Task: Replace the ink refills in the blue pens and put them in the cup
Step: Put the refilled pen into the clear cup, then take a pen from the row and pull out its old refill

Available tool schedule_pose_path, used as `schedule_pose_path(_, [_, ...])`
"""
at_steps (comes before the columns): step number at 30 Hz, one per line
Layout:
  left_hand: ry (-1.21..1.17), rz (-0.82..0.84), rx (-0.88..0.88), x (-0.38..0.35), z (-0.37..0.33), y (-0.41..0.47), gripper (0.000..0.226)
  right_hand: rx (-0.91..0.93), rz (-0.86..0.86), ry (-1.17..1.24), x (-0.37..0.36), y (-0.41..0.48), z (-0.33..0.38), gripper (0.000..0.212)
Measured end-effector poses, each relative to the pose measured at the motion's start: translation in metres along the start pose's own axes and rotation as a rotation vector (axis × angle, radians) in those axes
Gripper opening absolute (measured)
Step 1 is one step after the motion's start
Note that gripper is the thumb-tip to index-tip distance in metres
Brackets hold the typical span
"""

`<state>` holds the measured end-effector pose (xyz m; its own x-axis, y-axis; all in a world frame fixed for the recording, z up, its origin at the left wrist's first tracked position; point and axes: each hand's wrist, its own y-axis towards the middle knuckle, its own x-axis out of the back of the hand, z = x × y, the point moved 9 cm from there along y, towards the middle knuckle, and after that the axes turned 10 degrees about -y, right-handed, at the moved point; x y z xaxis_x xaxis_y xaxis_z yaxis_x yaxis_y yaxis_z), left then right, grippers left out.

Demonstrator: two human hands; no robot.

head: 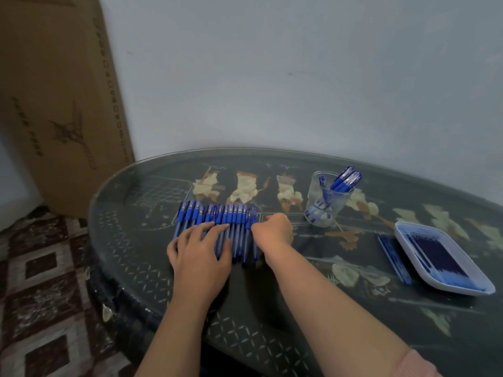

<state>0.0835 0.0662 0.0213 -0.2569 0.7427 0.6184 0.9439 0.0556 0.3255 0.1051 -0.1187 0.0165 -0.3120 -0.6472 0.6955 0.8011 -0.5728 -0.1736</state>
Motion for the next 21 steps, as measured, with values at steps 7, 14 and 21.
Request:
schedule_pose_path(7, [-0.091, -0.095, -0.089, 0.009, -0.013, 0.0, 0.035, 0.086, 0.058, 0.16, 0.026, -0.007, -0.013, 0.047])
schedule_pose_path(14, [-0.165, -0.011, -0.304, -0.019, -0.068, -0.015, 0.047, 0.473, -0.01, -0.039, 0.087, -0.023, -0.036, 0.041])
schedule_pose_path(21, [-0.19, 0.115, -0.467, -0.072, -0.117, -0.038, 0.046, 0.627, -0.085, -0.254, 0.127, -0.024, -0.089, 0.044])
